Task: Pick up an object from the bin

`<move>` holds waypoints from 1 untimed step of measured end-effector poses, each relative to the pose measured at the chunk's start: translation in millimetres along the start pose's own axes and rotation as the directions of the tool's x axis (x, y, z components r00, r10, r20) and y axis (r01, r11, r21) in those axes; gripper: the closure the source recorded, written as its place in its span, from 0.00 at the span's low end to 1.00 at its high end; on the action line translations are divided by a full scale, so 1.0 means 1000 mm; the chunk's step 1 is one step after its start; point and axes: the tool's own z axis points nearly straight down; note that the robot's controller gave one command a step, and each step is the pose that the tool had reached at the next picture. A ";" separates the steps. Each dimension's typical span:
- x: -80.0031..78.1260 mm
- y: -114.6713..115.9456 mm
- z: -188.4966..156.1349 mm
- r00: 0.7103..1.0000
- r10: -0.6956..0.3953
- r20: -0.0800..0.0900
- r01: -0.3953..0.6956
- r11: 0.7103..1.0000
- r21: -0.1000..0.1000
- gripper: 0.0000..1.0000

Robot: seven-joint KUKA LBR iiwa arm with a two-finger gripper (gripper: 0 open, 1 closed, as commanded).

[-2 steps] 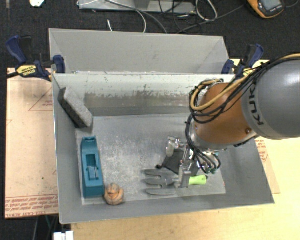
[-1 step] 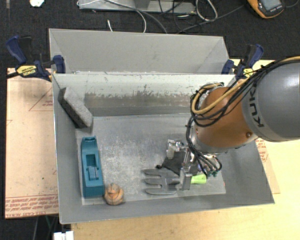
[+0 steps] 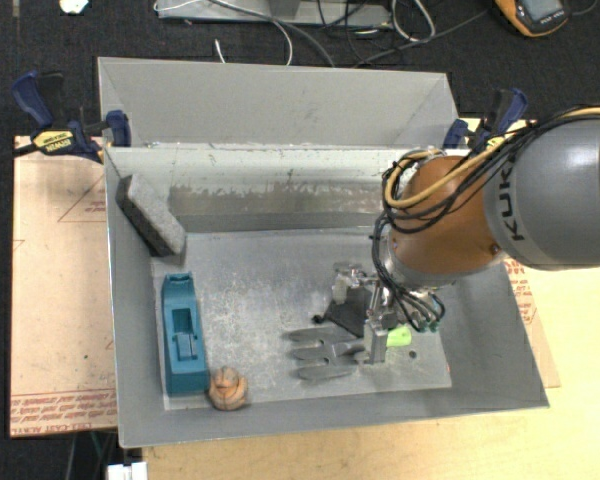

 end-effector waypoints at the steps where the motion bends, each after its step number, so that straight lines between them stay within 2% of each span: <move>1: -0.022 -0.026 0.002 0.978 0.210 0.000 -0.210 0.978 0.001 1.00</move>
Offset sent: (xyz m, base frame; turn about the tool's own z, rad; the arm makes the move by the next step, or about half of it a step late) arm 0.0000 0.0000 0.0000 0.0000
